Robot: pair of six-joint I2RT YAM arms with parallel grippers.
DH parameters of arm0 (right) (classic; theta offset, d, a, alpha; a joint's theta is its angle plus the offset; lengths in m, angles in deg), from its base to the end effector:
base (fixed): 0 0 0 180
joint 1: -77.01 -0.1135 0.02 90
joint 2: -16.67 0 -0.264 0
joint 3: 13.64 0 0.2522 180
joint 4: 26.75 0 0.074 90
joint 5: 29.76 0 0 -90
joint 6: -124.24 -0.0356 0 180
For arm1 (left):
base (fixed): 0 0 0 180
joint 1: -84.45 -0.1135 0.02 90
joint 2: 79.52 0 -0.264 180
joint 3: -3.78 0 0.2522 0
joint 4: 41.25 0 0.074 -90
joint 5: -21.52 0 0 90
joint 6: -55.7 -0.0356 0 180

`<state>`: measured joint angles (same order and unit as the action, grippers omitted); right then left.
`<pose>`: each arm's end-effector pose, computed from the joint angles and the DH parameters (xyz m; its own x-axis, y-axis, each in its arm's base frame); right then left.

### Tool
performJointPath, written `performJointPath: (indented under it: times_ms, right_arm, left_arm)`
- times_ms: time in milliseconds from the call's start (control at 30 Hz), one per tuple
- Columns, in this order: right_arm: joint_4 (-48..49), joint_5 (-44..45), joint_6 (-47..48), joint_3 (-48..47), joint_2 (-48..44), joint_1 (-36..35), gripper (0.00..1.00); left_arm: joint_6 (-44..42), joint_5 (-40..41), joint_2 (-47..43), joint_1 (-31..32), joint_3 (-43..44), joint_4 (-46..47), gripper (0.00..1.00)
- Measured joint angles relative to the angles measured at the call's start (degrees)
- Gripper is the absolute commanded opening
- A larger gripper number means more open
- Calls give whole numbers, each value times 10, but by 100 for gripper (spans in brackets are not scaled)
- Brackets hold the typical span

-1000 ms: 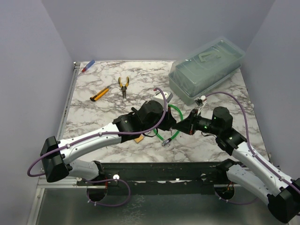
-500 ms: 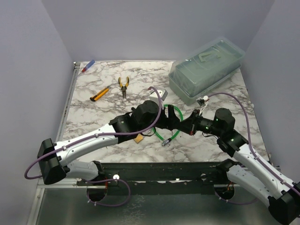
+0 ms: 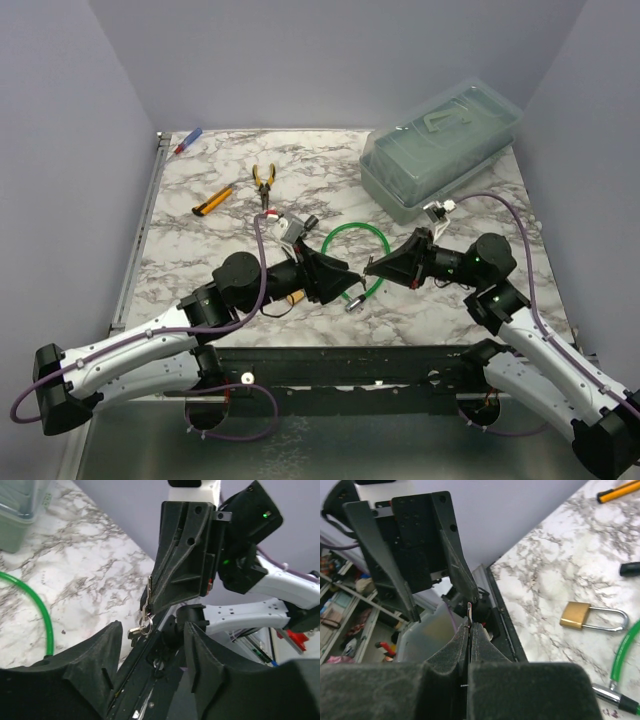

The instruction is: Unlock with the key

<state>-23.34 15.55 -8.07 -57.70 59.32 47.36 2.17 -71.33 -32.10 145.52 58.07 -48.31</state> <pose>0.1414 0.1093 0.3069 -0.5927 0.2133 -0.7767 -0.7596 0.1725 0.6271 0.0958 -0.1771 0.3377 -0.5352 -0.2590 -0.8041 0.7213 0.3553 -0.5945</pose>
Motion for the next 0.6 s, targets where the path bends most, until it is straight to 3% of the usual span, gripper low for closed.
performJointPath:
  times_ms: [233,600]
  right_arm:
    - [77,-42,-45,0,7,0,0]
    - [118,-42,-82,0,8,0,0]
  left_arm:
    - [14,-34,-18,-2,-50,110,47]
    - [28,-52,4,-2,-62,181,47]
